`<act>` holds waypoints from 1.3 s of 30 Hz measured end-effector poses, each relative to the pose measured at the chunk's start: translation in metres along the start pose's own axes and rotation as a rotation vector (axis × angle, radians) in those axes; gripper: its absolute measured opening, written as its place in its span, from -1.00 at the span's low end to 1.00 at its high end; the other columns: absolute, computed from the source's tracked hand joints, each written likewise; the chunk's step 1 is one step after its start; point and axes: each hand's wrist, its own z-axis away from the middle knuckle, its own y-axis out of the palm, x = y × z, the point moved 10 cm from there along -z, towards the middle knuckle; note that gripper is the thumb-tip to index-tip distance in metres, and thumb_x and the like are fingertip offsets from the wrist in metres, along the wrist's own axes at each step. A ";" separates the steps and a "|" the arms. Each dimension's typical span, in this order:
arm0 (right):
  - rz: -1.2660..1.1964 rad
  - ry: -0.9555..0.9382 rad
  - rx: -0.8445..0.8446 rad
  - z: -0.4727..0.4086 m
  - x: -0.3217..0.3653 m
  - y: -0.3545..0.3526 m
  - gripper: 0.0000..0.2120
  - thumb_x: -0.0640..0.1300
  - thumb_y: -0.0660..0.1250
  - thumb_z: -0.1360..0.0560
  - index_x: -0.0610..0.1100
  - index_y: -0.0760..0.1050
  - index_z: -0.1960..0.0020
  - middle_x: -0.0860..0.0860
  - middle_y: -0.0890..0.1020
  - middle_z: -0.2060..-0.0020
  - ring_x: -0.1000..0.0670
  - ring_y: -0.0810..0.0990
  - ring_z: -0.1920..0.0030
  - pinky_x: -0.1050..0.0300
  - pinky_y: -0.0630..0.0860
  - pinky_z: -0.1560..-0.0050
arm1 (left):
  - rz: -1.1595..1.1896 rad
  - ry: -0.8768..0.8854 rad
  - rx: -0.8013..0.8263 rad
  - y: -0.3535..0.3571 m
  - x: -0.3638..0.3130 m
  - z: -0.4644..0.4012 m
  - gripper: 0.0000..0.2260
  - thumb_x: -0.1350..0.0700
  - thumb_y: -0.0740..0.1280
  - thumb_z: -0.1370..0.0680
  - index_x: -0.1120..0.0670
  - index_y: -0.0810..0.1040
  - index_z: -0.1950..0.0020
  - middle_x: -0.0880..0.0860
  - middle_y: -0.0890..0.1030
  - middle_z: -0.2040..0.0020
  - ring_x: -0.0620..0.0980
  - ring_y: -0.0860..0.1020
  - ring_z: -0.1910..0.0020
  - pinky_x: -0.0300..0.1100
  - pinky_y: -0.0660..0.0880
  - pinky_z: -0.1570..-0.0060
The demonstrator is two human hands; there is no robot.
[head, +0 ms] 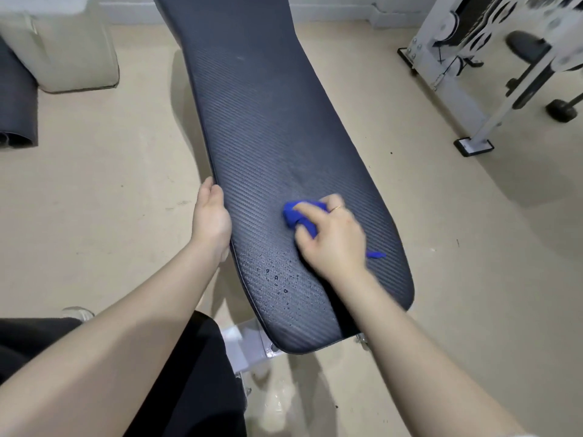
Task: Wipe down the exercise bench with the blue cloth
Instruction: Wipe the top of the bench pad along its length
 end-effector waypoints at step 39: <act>0.069 0.195 -0.160 0.135 0.052 -0.007 -0.68 0.00 0.17 -0.33 0.07 0.60 0.00 -0.07 0.52 0.11 -0.14 0.53 0.28 0.19 0.36 0.36 | -0.202 -0.099 0.517 -0.015 0.041 0.104 -0.50 -0.05 0.03 -0.64 -0.11 -0.06 -0.56 -0.17 0.02 -0.57 -0.11 0.08 -0.53 -0.19 0.01 -0.44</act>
